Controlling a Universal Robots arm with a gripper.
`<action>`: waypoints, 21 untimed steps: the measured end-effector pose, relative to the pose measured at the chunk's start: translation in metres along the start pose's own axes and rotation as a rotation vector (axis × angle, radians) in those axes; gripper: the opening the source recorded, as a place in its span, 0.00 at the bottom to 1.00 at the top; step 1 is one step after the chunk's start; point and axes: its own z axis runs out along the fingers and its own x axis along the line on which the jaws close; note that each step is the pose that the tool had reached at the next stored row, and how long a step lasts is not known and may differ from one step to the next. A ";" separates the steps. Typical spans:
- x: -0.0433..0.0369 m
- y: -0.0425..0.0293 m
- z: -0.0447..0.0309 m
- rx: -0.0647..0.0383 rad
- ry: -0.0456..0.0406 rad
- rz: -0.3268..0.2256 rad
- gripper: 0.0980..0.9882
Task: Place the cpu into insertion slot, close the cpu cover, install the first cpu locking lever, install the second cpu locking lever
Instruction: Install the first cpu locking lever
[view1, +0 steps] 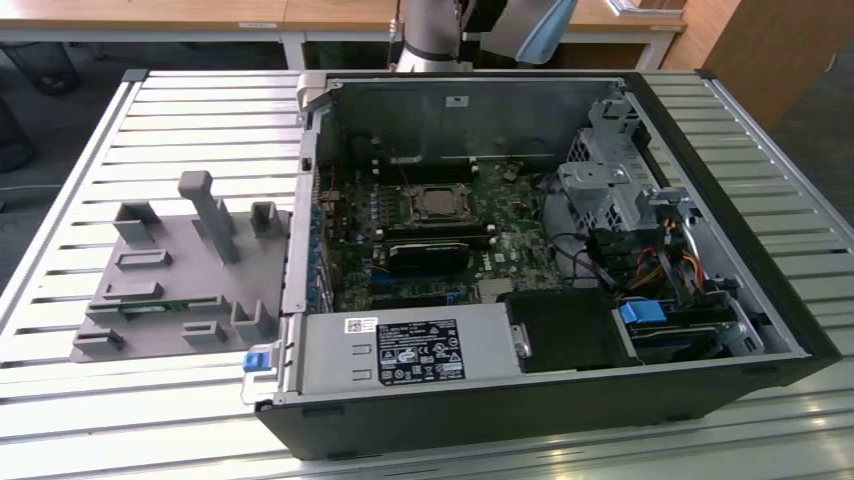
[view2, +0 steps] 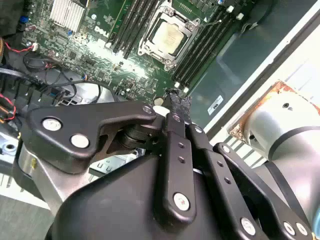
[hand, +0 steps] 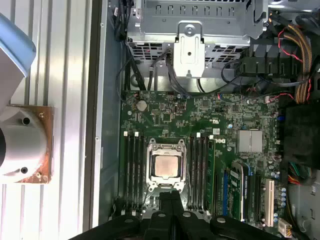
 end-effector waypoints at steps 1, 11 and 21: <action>0.0001 0.0000 0.0002 0.000 0.0007 0.000 0.01; 0.0005 0.0007 -0.0198 0.000 0.0007 -0.001 0.01; -0.0090 -0.0036 -0.0009 -0.004 0.0277 -0.447 0.01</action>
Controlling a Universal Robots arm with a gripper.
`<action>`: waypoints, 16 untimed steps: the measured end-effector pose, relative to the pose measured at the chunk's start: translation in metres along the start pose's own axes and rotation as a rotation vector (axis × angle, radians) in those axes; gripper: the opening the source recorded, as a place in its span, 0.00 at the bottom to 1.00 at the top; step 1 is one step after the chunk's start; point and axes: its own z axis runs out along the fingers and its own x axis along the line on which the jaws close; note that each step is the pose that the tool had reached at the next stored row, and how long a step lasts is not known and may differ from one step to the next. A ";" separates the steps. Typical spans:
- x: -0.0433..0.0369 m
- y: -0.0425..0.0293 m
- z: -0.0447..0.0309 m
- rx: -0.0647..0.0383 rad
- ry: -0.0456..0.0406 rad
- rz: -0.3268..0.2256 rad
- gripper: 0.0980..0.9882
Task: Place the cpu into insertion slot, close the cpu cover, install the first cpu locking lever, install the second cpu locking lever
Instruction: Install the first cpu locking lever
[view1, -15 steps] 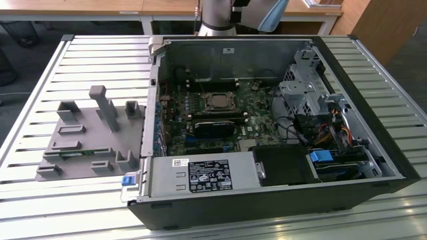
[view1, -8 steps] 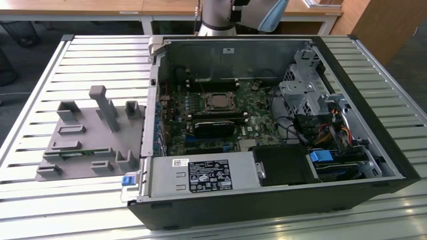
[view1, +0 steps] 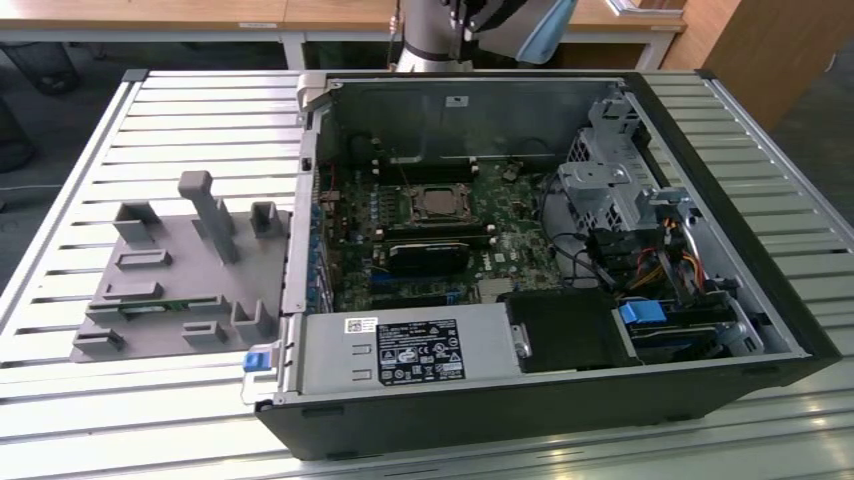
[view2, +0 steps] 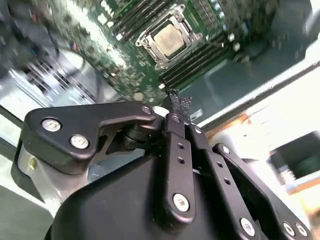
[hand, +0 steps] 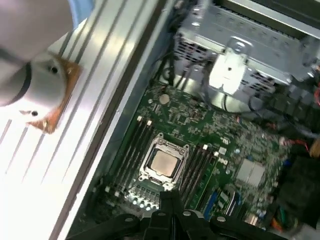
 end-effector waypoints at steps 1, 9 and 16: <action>-0.0011 -0.0013 0.0029 -0.001 0.0042 -0.070 0.01; -0.0096 -0.0111 0.0251 -0.005 0.0366 -0.603 0.01; -0.0162 -0.0187 0.0424 -0.009 0.0617 -1.017 0.01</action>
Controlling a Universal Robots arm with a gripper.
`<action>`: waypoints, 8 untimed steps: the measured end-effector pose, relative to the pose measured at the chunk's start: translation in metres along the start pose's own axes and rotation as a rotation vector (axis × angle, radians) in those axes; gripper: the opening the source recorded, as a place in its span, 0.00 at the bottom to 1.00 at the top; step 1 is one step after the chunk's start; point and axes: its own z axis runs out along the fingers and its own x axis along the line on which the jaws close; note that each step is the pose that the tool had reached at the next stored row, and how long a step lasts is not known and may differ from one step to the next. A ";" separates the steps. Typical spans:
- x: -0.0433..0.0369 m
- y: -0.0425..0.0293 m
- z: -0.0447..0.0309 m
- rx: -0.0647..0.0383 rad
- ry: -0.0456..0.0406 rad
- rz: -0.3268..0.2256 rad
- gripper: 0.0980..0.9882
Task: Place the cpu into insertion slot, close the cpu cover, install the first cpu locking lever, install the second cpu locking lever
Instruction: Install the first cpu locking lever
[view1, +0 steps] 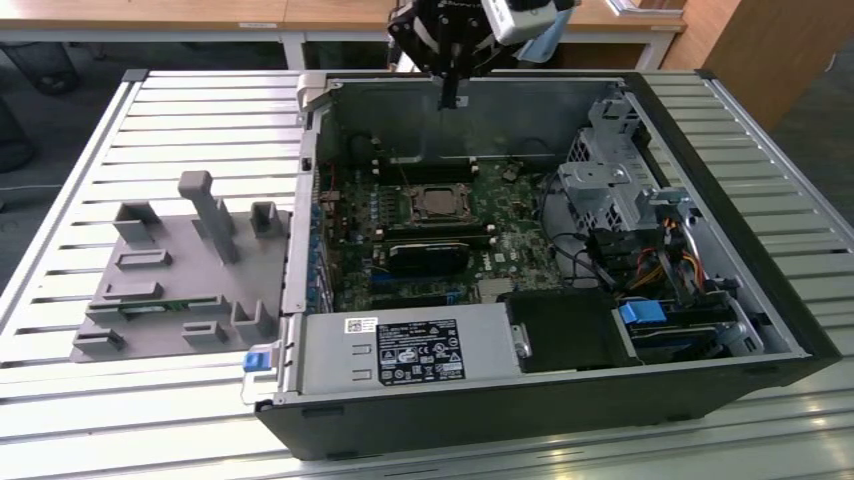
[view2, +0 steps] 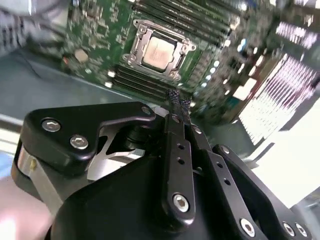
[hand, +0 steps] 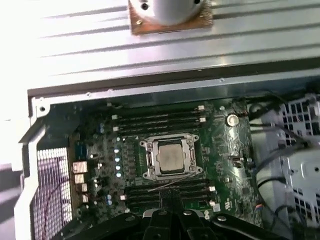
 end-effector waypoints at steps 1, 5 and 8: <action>0.0002 -0.0008 0.0013 0.000 0.0019 -0.031 0.01; 0.0004 -0.0018 0.0028 0.000 0.0045 -0.072 0.01; 0.0004 -0.0018 0.0029 -0.001 0.0045 -0.072 0.01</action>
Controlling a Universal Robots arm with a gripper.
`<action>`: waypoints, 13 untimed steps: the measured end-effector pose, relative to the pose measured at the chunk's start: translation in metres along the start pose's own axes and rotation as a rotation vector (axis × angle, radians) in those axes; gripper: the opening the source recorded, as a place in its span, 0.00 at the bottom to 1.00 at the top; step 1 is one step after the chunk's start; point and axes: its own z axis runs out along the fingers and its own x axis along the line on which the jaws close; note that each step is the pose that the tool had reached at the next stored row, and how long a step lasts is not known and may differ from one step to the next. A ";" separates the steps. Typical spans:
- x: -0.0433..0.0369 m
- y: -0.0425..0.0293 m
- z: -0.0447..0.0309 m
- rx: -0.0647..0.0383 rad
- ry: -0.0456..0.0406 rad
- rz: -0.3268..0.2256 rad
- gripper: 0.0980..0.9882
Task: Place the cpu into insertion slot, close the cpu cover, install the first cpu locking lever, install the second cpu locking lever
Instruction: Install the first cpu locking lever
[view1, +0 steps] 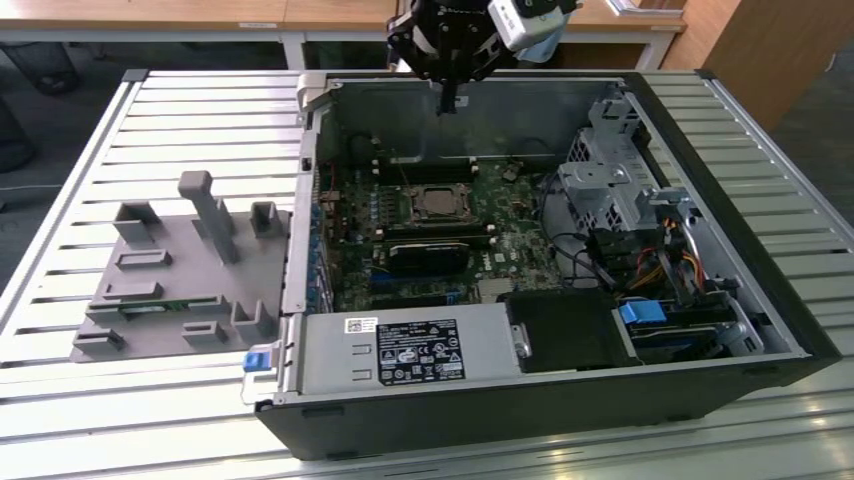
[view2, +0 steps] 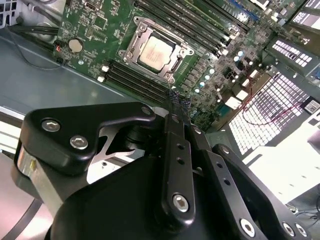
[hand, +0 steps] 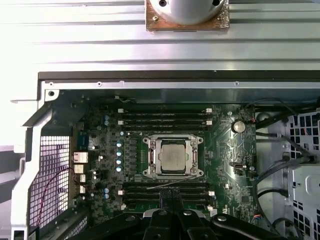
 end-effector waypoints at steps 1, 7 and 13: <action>0.0000 0.0000 0.0000 0.000 0.0000 0.000 0.01; 0.0002 -0.0001 0.0015 0.000 0.0001 -0.001 0.01; 0.0002 -0.0003 0.0033 0.000 0.0001 -0.001 0.01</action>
